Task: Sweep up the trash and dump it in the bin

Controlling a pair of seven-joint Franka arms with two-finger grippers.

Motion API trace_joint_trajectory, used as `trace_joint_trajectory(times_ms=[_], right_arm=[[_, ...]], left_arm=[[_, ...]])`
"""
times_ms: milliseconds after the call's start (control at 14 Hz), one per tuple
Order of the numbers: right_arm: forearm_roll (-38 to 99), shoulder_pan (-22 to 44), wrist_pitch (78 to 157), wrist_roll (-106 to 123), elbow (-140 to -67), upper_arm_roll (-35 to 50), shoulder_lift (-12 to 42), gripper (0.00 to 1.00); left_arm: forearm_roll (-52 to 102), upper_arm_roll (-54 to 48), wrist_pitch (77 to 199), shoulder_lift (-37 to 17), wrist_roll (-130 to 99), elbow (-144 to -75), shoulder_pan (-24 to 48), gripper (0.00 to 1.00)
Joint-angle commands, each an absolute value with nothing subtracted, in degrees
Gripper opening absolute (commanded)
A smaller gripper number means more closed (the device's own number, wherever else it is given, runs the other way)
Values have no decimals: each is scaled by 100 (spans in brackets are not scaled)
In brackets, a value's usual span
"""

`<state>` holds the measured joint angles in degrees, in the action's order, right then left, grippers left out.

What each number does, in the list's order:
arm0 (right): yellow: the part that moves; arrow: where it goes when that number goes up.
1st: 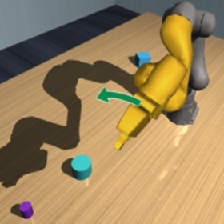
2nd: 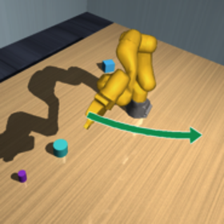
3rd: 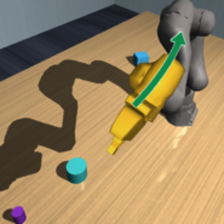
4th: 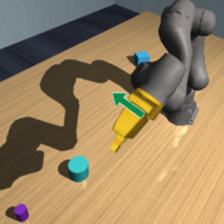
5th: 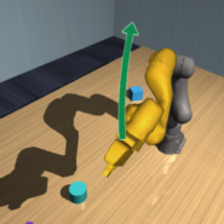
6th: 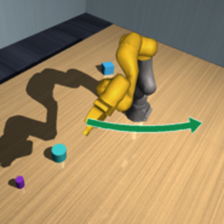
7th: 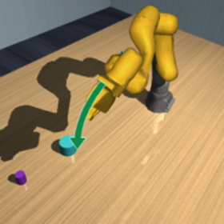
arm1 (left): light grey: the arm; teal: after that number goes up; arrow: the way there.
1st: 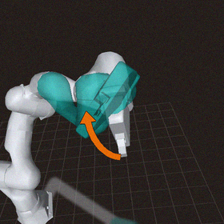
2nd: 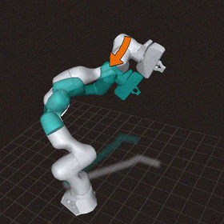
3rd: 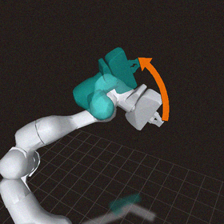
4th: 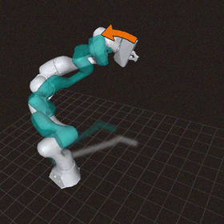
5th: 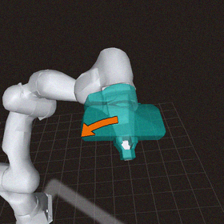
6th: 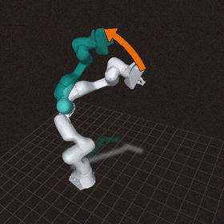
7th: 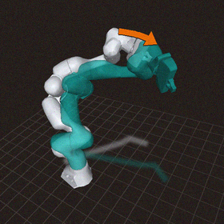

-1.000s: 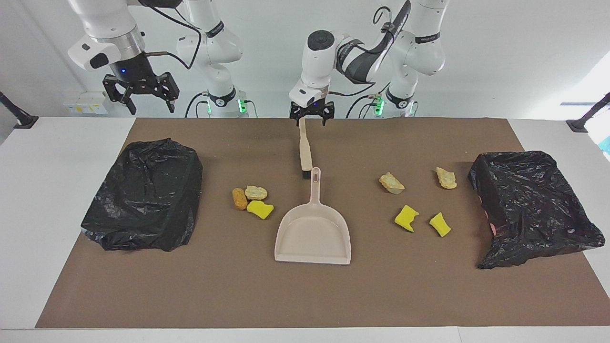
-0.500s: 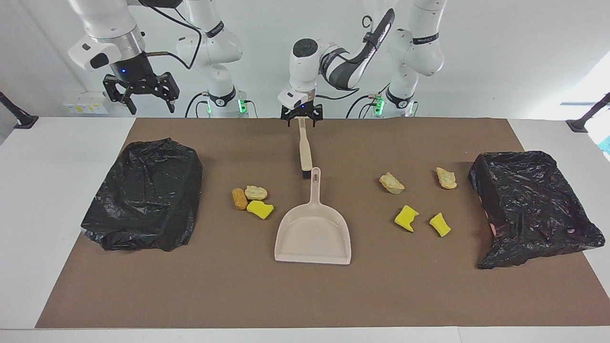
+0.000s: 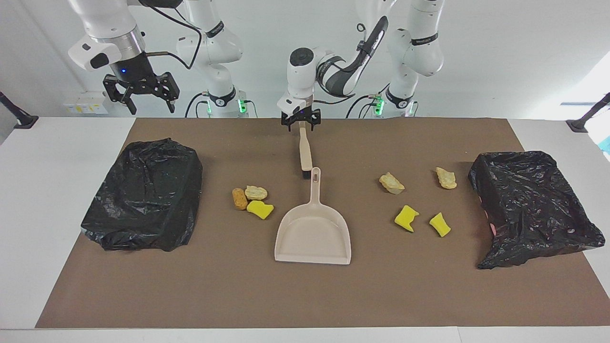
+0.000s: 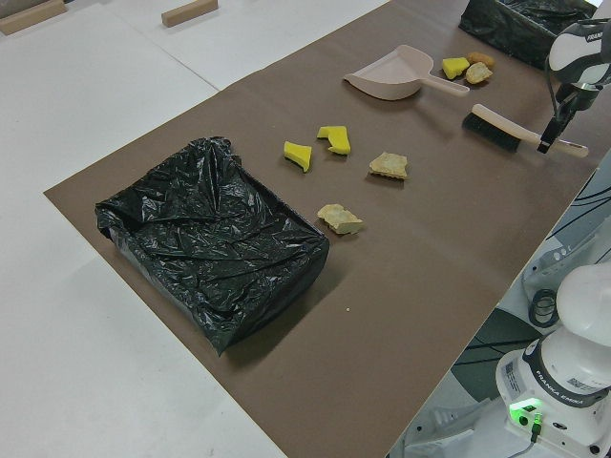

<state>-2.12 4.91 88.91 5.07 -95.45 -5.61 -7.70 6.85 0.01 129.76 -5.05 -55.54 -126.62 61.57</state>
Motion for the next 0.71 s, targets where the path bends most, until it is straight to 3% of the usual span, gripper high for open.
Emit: trace_joint_trajectory(times_ms=[0, 643], right_arm=[[-185, 439, 8780, 659, -9483, -545, -756, 100], [-176, 527, 8525, 677, -9483, -483, -800, 100]], left_arm=[[747, 114, 12973, -466, -5616, -12674, 6249, 0], [537, 193, 11367, -141, -5634, -12209, 5555, 0]])
